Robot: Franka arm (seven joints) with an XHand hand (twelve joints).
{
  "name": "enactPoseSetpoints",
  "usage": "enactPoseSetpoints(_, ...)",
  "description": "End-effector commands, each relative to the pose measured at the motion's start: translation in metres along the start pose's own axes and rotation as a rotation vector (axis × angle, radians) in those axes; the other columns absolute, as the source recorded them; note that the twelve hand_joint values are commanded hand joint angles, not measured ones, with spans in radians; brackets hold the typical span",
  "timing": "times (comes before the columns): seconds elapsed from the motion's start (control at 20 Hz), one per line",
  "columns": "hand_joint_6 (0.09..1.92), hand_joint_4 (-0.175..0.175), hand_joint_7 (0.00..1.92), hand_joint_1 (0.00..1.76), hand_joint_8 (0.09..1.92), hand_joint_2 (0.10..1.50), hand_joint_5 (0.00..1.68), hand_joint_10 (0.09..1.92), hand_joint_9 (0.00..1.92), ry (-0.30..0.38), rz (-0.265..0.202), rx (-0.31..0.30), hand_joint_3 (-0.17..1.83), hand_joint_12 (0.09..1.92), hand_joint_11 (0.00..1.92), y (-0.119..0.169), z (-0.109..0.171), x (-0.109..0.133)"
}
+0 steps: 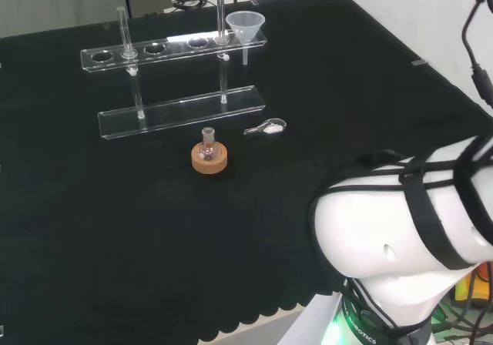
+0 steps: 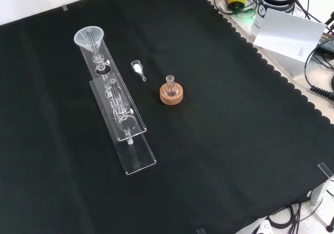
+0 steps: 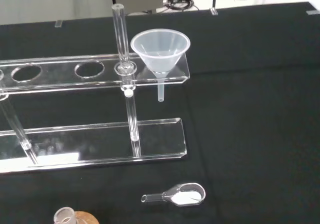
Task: Pick up the funnel from the transparent funnel stand.
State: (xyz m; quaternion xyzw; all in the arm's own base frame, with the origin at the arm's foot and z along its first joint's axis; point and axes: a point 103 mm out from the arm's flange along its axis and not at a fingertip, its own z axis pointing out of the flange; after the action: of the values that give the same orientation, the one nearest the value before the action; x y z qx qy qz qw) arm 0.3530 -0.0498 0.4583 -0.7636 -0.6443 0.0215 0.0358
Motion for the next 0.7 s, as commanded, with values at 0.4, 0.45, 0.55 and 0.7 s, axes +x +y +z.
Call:
enactPoseSetpoints(0.4,0.09,0.011,0.04,0.15,0.41,1.12,0.13,0.68,0.08,0.014,-0.007,0.09,0.33,1.38,0.0,0.128,0.035,-0.037)
enactPoseSetpoints(0.45,0.09,0.01,0.03,0.16,0.43,1.12,0.13,0.68,0.08,0.013,-0.011,0.095,0.33,1.38,0.0,0.134,0.038,-0.036)
enactPoseSetpoints(0.55,0.09,0.007,0.03,0.16,0.44,1.12,0.13,0.68,0.08,0.012,-0.021,0.096,0.33,1.38,0.0,0.145,0.045,-0.033)
enactPoseSetpoints(0.7,0.09,-0.003,0.03,0.2,0.46,1.1,0.15,0.69,0.09,0.008,-0.031,0.109,0.32,1.39,0.0,0.157,0.052,-0.029)
